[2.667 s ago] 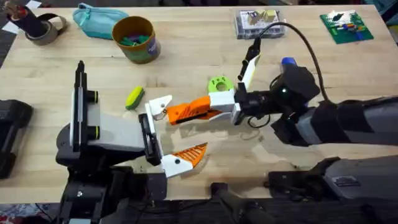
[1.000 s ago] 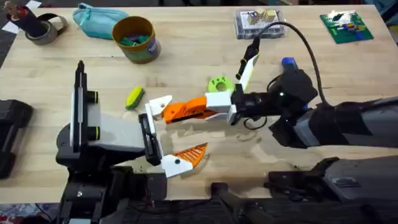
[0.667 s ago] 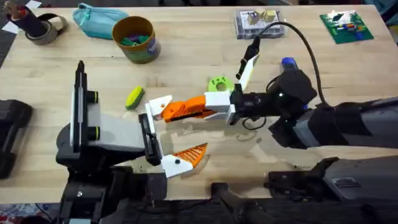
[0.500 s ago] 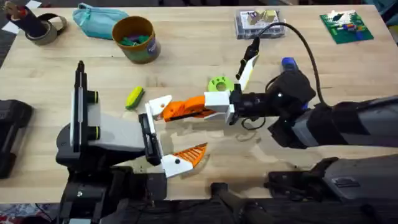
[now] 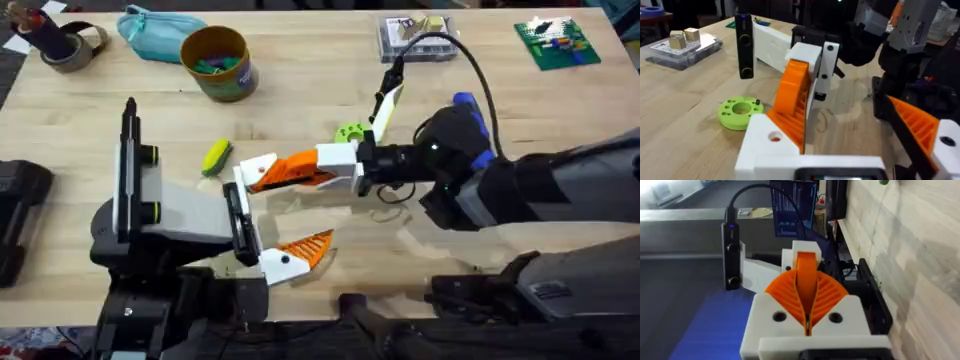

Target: Pick up the gripper from the table and insert it into the empty holder that is missing its gripper. Then pick up a screw, insert it into the mounting hole, and use the screwdriver to tighten it. Finally, clean up the table by picking up the vegetable and placing it into the bucket.

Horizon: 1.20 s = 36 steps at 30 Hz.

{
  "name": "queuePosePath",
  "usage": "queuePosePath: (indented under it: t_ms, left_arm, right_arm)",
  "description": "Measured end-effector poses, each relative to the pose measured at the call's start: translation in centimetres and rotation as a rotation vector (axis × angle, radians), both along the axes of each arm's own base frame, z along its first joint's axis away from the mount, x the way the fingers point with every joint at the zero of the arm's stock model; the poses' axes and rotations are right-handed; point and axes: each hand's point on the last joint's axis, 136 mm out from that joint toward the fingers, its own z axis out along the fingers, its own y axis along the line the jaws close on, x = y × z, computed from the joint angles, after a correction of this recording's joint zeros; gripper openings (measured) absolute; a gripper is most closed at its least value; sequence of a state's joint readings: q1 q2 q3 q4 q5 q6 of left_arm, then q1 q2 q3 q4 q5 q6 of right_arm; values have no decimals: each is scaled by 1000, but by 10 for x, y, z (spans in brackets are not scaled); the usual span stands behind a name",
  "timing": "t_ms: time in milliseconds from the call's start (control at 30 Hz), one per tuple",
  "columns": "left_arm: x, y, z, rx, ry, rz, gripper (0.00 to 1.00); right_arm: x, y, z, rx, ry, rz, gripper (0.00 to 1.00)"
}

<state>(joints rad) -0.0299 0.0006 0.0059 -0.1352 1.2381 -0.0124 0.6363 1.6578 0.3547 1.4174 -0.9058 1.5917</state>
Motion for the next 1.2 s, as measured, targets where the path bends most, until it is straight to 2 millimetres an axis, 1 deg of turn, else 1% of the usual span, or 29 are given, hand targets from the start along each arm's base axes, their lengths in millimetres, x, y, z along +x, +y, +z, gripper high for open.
queuePosePath:
  t_ms: [467,1200]
  left_arm:
    - [4,2,0,0,2,21,987]
    - [1,1,0,-1,4,6,986]
  right_arm:
    - [7,10,0,3,-4,10,23]
    - [8,5,0,-2,-3,48,23]
